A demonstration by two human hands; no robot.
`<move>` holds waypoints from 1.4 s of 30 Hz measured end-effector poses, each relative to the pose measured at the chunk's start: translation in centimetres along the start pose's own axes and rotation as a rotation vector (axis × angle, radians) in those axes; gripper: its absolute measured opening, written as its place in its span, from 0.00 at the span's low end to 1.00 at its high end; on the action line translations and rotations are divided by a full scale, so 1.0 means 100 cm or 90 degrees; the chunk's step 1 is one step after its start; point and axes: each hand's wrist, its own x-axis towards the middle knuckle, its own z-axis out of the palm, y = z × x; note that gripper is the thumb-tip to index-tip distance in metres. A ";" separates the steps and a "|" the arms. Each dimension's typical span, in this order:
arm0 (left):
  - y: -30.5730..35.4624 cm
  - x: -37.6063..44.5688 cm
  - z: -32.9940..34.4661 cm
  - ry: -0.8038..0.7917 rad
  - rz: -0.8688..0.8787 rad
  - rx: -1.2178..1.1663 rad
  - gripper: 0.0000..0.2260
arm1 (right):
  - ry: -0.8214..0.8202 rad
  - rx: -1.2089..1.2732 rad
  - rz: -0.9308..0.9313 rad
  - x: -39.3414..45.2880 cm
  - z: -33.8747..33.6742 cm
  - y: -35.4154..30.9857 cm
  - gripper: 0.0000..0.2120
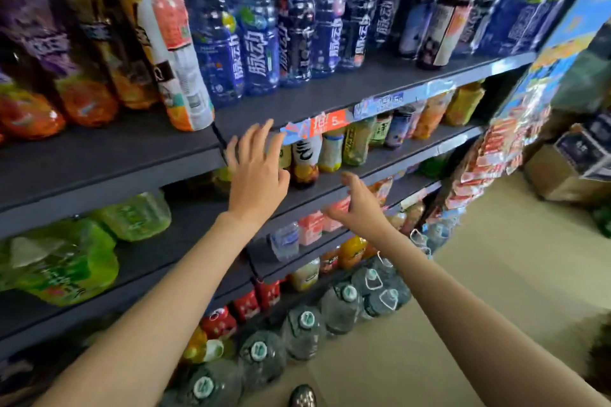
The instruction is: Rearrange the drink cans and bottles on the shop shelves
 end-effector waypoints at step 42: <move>-0.119 -0.319 -0.192 -0.103 -0.608 0.144 0.33 | -0.322 0.368 -0.479 -0.109 0.178 -0.279 0.32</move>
